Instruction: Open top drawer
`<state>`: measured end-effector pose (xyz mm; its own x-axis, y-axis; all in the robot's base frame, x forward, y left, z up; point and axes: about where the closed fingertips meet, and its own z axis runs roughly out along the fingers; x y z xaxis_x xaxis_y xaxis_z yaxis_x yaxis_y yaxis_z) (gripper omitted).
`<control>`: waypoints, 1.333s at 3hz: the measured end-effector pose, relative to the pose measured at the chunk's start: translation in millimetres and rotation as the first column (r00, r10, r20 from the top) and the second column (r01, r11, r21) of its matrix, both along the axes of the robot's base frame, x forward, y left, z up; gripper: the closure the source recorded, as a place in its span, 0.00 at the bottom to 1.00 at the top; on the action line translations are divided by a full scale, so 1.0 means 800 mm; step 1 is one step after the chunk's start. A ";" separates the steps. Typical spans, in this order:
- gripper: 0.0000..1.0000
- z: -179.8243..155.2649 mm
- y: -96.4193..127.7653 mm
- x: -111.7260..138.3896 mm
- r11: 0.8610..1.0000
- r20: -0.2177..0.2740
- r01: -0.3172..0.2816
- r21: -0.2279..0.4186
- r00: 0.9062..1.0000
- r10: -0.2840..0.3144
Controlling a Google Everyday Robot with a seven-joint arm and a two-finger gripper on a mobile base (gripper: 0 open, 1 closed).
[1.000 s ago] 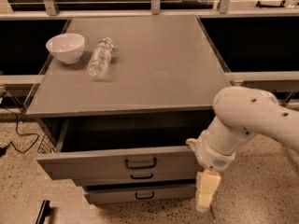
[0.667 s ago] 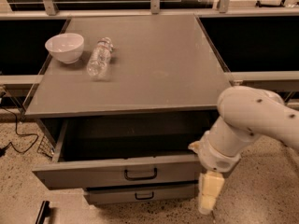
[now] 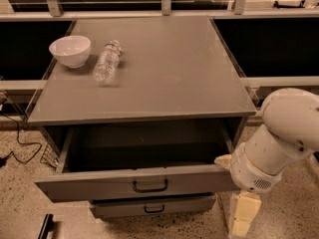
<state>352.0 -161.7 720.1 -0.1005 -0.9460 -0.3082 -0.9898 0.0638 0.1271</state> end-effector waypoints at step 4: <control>0.96 0.000 0.000 0.001 1.000 0.003 -0.001 -0.001 1.000 0.001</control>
Offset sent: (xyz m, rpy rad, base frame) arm 0.0000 0.0000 0.0000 0.0000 0.0000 0.0000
